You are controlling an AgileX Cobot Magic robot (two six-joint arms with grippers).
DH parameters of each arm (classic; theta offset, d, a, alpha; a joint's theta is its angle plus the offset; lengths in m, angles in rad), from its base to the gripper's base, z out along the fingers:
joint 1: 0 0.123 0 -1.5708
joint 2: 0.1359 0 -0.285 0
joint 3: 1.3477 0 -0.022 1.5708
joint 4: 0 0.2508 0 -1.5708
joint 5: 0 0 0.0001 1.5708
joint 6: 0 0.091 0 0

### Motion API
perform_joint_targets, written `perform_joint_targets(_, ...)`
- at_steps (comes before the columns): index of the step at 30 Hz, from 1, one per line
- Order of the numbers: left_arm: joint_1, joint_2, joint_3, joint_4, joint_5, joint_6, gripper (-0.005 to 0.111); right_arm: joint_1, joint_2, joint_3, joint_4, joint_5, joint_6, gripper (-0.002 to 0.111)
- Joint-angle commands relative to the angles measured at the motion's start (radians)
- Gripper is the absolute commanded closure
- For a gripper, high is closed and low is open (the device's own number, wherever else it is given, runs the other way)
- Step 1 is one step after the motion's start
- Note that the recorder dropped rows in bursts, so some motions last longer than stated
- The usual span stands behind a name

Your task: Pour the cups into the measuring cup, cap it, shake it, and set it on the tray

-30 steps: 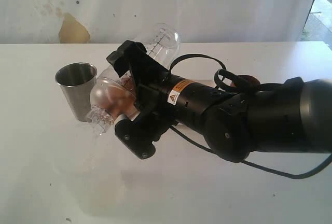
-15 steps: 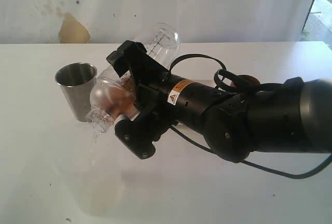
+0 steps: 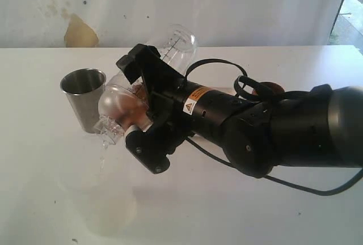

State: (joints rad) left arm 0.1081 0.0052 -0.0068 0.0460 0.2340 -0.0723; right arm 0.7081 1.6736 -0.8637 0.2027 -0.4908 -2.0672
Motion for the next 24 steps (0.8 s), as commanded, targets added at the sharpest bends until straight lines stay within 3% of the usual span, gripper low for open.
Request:
perform_joint_targets(1,0.0,-0.005,0.007,-0.005,0.0,0.003,0.106,0.0,-0.008,-0.013,-0.021,-0.063,-0.071,0.108)
perform_joint_targets(24,0.0,-0.005,0.007,-0.005,0.0,0.003,0.106,0.0,-0.008,-0.013,-0.133,-0.117,-0.071,0.108)
